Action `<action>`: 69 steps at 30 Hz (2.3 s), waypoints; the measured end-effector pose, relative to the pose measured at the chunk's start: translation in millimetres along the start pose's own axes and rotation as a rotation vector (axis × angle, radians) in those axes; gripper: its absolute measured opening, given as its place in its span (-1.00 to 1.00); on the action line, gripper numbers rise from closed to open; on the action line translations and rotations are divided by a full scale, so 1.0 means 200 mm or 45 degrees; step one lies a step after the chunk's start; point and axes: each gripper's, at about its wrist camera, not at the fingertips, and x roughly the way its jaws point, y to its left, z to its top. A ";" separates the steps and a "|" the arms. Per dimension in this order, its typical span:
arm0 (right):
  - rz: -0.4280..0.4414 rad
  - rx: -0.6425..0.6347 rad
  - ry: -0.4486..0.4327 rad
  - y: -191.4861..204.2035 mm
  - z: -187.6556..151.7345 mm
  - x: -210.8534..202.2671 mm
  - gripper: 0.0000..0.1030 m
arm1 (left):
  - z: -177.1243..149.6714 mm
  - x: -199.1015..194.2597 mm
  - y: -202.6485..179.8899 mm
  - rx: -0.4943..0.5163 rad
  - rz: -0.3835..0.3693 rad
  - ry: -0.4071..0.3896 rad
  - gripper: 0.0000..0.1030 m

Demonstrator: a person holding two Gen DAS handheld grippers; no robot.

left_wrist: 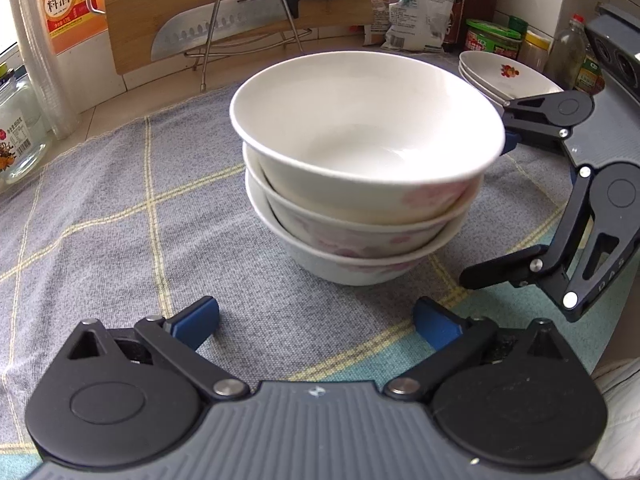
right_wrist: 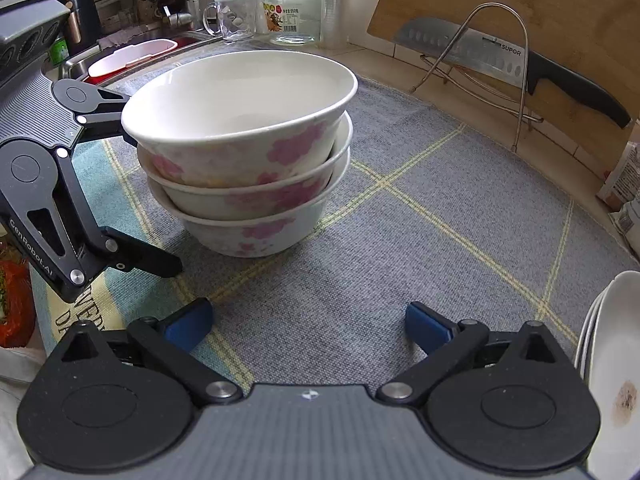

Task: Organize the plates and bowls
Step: 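Bring both grippers to opposite sides of the three-bowl stack, then clamp the bowl stack between both grippers and lift it, then carry the bowl stack with both grippers and lower it onto the plate stack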

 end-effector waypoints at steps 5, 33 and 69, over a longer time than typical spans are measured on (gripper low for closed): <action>-0.007 0.009 0.008 0.00 0.00 0.00 1.00 | -0.01 0.00 0.01 0.040 -0.029 -0.037 1.00; 0.043 -0.180 0.121 0.12 0.27 0.06 0.83 | 0.17 0.07 0.23 0.627 -0.591 -0.156 0.90; 0.189 -0.268 0.168 0.07 0.33 0.04 0.67 | 0.32 0.15 0.24 0.863 -0.789 -0.035 0.72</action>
